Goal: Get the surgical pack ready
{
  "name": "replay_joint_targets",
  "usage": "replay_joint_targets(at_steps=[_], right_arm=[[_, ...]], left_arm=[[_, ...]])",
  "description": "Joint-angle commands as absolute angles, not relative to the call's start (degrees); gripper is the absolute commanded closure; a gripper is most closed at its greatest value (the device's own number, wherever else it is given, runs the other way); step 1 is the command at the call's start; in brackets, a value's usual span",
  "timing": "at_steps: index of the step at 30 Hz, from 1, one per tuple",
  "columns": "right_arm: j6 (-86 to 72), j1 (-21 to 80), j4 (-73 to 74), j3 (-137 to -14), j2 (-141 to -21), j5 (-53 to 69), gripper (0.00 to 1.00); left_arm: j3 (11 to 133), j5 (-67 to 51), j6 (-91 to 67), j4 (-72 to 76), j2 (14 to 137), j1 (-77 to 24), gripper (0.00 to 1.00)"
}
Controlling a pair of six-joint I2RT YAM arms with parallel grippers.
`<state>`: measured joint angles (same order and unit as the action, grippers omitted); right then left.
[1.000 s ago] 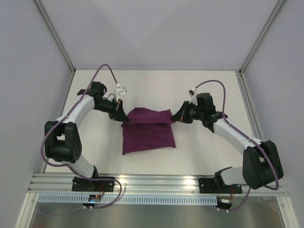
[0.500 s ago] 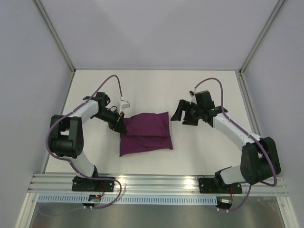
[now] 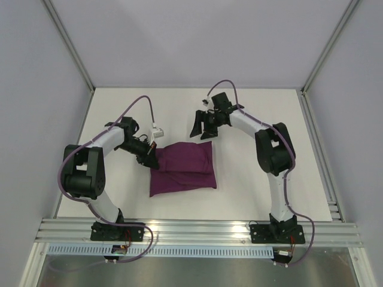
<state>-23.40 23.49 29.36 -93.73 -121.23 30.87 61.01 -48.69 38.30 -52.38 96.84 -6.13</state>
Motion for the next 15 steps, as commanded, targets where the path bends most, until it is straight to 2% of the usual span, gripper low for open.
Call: replay_joint_targets(at_steps=[1, 3, 6, 9, 10, 12, 13, 15], right_arm=[[-24.07, 26.45, 31.38, -101.84, -127.5, 38.13, 0.32], [-25.57, 27.07, 31.2, -103.88, -130.5, 43.21, 0.34], [-28.3, 28.21, 28.04, -103.98, -133.33, 46.75, 0.43], [-29.26, 28.65, 26.37, -102.75, -133.24, 46.67, 0.55], [-29.7, 28.48, 25.41, -102.22, -132.72, 46.93, 0.63], [-31.8, 28.39, 22.86, -100.56, -131.67, 47.28, 0.72], [-32.6, 28.3, 21.89, -100.02, -131.31, 47.72, 0.81], [-34.7, 28.39, 19.08, -99.23, -129.56, 48.34, 0.87]], left_arm=[[60.12, -46.41, 40.69, -50.63, 95.71, -6.06, 1.0], [60.12, -46.32, 40.17, -50.36, 95.8, -6.06, 1.0], [60.03, -46.14, 39.82, -50.27, 95.63, -6.15, 1.0], [59.85, -46.05, 39.9, -50.01, 95.27, -6.15, 1.0], [59.85, -46.05, 39.64, -49.84, 95.19, -6.15, 1.0], [59.85, -45.88, 39.73, -49.92, 95.01, -6.15, 1.0], [59.85, -45.88, 39.64, -49.92, 95.01, -6.15, 1.0], [59.85, -45.88, 39.73, -49.83, 94.92, -6.15, 1.0]])
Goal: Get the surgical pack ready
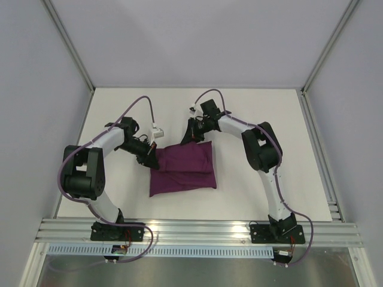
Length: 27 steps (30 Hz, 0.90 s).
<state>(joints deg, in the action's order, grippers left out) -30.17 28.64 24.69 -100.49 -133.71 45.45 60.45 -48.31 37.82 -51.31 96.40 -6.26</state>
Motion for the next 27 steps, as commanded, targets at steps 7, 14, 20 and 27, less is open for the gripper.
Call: replay_joint_targets(at_steps=[7, 14, 20, 27], right_arm=[[-38.76, 28.21, 11.87, -93.79, -123.41, 45.89, 0.99], [-36.65, 28.39, 11.43, -92.29, -119.1, 44.56, 0.98], [-36.56, 29.0, 5.99, -83.86, -111.28, 48.32, 1.0], [-25.69, 36.29, 8.17, -63.85, -94.68, 50.89, 0.99]], left_arm=[[59.59, -45.62, 39.55, -49.75, 95.01, -6.15, 1.0], [59.68, -45.26, 39.55, -49.75, 95.19, -6.15, 1.0], [60.29, -45.44, 39.29, -50.18, 94.75, -6.15, 0.85], [61.17, -45.61, 43.06, -55.45, 90.97, -5.98, 0.56]])
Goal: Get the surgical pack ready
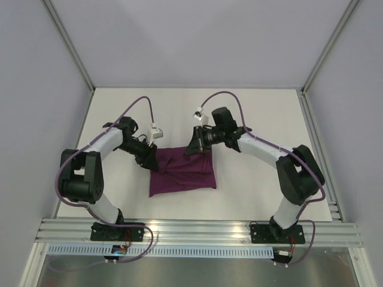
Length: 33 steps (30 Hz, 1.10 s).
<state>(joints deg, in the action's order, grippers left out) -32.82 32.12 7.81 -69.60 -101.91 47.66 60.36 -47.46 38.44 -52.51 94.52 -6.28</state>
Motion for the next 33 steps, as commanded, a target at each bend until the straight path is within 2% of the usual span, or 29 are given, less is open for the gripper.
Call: replay_joint_targets(at_steps=[1, 7, 10, 13, 14, 16, 17, 21, 22, 23, 25, 26, 28, 29, 32, 33], right_arm=[[-24.62, 38.3, 8.26, -60.94, -92.83, 51.06, 1.0], [-23.2, 44.9, 3.26, -43.97, -83.94, 49.4, 1.0], [-21.98, 48.51, 2.19, -40.61, -82.97, 46.68, 0.94], [-20.92, 51.67, 4.65, -38.59, -82.18, 43.87, 0.64], [-20.31, 52.46, 5.53, -38.32, -81.39, 41.07, 0.45], [-20.91, 54.57, 6.76, -38.32, -79.64, 38.25, 0.32], [-21.61, 55.28, 7.12, -39.1, -79.02, 37.19, 0.18], [-23.02, 56.51, 12.73, -42.26, -73.32, 30.43, 0.11], [-23.11, 56.43, 13.88, -42.88, -69.91, 25.19, 0.08], [-23.55, 55.99, 17.11, -44.2, -68.31, 21.4, 0.02], [-25.04, 53.72, 20.46, -46.05, -66.02, 12.62, 0.02], [-26.53, 50.05, 23.26, -46.84, -66.09, 11.44, 0.12], [-27.59, 46.95, 25.48, -49.39, -68.01, 7.06, 0.22], [-27.95, 45.54, 26.36, -50.26, -69.16, 5.03, 0.33], [-29.53, 40.44, 28.3, -52.56, -74.96, 0.97, 0.51], [-29.88, 38.6, 26.47, -52.56, -76.01, 0.79, 0.52]], left_arm=[[61.43, -46.22, 44.89, -57.98, 89.49, -5.89, 0.54], [62.49, -50.44, 49.66, -65.3, 84.12, -4.13, 0.48], [62.23, -50.19, 46.42, -63.82, 83.15, -4.13, 0.47], [62.75, -48.35, 43.25, -62.76, 82.97, -4.13, 0.47], [62.67, -47.56, 42.02, -62.14, 82.79, -4.13, 0.47], [62.58, -44.66, 37.99, -59.6, 82.71, -4.13, 0.46], [62.67, -43.52, 36.4, -58.72, 82.88, -4.13, 0.45], [63.81, -38.42, 29.02, -55.29, 83.59, -4.22, 0.43], [63.81, -37.54, 25.61, -54.5, 83.41, -4.22, 0.41], [63.9, -36.14, 23.66, -53.88, 83.5, -4.39, 0.37], [64.07, -32.44, 20.67, -53.96, 84.11, -5.53, 0.31], [64.51, -31.3, 20.31, -54.23, 85.16, -7.19, 0.29], [65.04, -29.36, 19.52, -54.05, 86.3, -8.61, 0.28], [65.56, -28.75, 18.21, -53.88, 87.0, -9.57, 0.28], [67.23, -25.41, 15.48, -52.48, 90.61, -9.93, 0.27], [67.5, -23.57, 15.03, -51.51, 92.44, -9.93, 0.28]])
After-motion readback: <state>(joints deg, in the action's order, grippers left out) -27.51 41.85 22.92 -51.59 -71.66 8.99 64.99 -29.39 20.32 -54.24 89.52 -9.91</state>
